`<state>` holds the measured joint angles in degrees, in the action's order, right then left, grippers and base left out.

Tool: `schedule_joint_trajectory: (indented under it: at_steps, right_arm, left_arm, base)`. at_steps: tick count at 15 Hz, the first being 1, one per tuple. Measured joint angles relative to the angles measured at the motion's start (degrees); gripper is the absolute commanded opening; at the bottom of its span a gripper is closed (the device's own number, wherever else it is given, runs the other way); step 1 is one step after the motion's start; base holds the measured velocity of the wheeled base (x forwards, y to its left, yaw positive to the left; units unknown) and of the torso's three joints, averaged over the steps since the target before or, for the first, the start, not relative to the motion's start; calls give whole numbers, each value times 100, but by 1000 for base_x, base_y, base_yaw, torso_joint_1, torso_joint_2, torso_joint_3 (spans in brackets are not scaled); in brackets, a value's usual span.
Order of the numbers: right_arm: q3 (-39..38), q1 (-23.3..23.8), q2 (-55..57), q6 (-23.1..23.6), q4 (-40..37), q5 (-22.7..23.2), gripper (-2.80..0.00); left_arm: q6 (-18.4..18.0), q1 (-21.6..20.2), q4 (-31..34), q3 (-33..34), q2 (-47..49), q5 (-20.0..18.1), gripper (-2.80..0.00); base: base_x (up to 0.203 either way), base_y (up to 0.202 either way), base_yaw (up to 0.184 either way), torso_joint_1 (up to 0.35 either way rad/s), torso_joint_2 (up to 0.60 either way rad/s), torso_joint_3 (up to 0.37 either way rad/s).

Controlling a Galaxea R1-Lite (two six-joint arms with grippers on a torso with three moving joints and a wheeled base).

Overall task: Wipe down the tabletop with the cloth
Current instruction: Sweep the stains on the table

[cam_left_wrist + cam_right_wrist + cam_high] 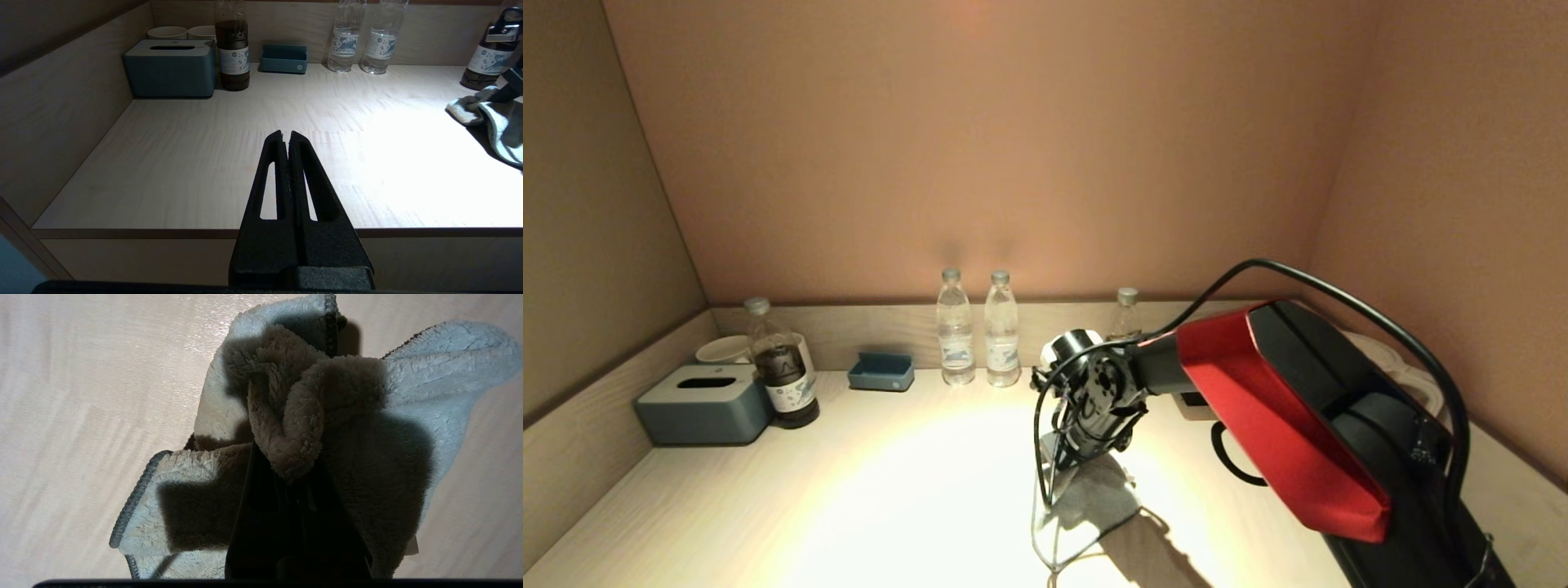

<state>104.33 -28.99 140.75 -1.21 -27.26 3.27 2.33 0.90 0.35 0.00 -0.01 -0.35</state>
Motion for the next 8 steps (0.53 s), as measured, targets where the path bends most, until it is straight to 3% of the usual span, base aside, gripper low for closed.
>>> schedule_joint_trajectory:
  at_steps: [8]
  right_arm:
    - [-910,862,-636,52,13,6,-280]
  left_arm:
    - [1,-2,-2,0,1,2,-280]
  base:
    - [0,0,0,0,0,0]
